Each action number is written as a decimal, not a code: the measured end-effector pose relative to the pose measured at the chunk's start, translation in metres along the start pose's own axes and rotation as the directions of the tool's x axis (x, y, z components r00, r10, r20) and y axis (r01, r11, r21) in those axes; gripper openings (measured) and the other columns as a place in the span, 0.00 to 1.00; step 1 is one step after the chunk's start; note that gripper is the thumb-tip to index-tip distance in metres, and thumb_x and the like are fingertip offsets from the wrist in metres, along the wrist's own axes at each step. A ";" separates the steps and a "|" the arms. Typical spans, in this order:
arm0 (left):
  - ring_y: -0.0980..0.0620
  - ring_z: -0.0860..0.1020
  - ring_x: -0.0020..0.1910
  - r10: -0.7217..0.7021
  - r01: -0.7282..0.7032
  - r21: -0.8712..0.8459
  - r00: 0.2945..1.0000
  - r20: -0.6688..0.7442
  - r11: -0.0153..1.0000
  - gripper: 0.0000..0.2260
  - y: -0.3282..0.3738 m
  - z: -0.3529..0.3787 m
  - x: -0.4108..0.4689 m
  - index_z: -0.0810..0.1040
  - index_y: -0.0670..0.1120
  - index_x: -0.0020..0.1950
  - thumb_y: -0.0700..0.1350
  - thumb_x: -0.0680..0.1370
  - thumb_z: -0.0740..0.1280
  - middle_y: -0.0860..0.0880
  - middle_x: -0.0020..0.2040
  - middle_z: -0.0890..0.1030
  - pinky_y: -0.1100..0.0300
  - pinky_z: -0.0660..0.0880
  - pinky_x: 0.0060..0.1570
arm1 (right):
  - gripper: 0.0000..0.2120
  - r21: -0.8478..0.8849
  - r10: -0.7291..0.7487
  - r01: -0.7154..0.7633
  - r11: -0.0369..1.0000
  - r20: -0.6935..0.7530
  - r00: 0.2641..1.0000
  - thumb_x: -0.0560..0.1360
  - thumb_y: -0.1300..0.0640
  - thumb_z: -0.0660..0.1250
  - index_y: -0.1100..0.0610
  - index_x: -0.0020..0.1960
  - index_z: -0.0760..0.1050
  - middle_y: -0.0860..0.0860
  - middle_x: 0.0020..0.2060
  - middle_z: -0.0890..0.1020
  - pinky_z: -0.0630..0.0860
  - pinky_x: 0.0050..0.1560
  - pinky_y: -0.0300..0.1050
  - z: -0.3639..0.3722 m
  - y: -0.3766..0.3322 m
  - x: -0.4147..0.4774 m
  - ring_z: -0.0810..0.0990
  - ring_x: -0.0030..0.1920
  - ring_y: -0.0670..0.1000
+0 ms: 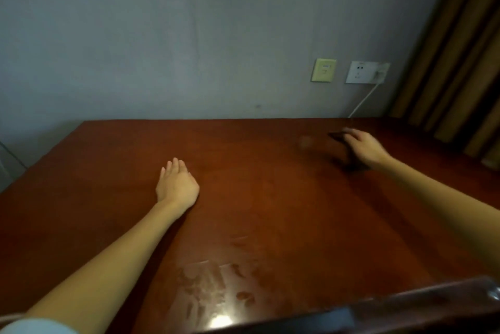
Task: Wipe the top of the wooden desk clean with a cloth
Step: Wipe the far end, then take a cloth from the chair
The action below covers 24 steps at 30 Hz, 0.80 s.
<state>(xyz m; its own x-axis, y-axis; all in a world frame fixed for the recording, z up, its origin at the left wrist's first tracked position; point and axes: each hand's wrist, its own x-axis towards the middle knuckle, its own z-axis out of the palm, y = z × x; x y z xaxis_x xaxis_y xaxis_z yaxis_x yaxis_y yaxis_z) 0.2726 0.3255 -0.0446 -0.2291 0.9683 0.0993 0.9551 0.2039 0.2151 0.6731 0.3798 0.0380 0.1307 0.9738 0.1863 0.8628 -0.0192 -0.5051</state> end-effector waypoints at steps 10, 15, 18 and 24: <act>0.48 0.49 0.78 -0.006 0.006 0.009 1.000 -0.006 1.000 0.23 0.001 0.001 -0.002 0.51 0.39 0.78 0.46 0.84 0.46 0.44 0.79 0.51 0.55 0.47 0.76 | 0.26 -0.287 0.249 -0.249 0.925 -0.037 0.968 0.83 0.48 0.45 0.60 0.76 0.54 0.57 0.76 0.55 0.50 0.76 0.53 0.028 0.088 -0.012 0.53 0.77 0.55; 0.48 0.51 0.78 0.020 -0.020 -0.004 0.999 -0.030 1.000 0.23 0.000 0.000 -0.007 0.53 0.38 0.78 0.46 0.84 0.47 0.43 0.78 0.53 0.56 0.48 0.76 | 0.25 -0.363 0.101 -0.124 0.923 -0.082 0.991 0.83 0.54 0.46 0.55 0.78 0.45 0.53 0.77 0.47 0.44 0.76 0.50 0.051 0.045 -0.010 0.44 0.77 0.52; 0.48 0.51 0.78 0.040 -0.040 -0.011 0.998 -0.039 0.999 0.23 -0.001 0.000 -0.015 0.53 0.39 0.78 0.46 0.84 0.47 0.43 0.78 0.53 0.56 0.48 0.76 | 0.24 -0.300 0.016 -0.007 0.954 0.029 0.999 0.82 0.59 0.51 0.54 0.77 0.51 0.53 0.77 0.51 0.45 0.76 0.50 0.080 -0.008 -0.006 0.47 0.77 0.52; 0.49 0.50 0.78 0.096 -0.097 -0.018 0.995 -0.023 0.995 0.23 -0.008 -0.004 -0.035 0.52 0.40 0.78 0.45 0.84 0.48 0.44 0.79 0.52 0.57 0.46 0.75 | 0.34 -0.217 -0.197 0.251 0.943 0.240 0.951 0.79 0.37 0.43 0.58 0.77 0.54 0.54 0.77 0.48 0.45 0.76 0.51 0.174 -0.175 -0.054 0.46 0.77 0.54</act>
<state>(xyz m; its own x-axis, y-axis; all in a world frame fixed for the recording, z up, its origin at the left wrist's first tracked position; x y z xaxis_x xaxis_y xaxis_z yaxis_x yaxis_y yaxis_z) 0.2721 0.2895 -0.0461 -0.1401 0.9800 0.1415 0.9693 0.1066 0.2216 0.4303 0.3698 -0.0303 -0.1632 0.9838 0.0747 0.9528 0.1768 -0.2467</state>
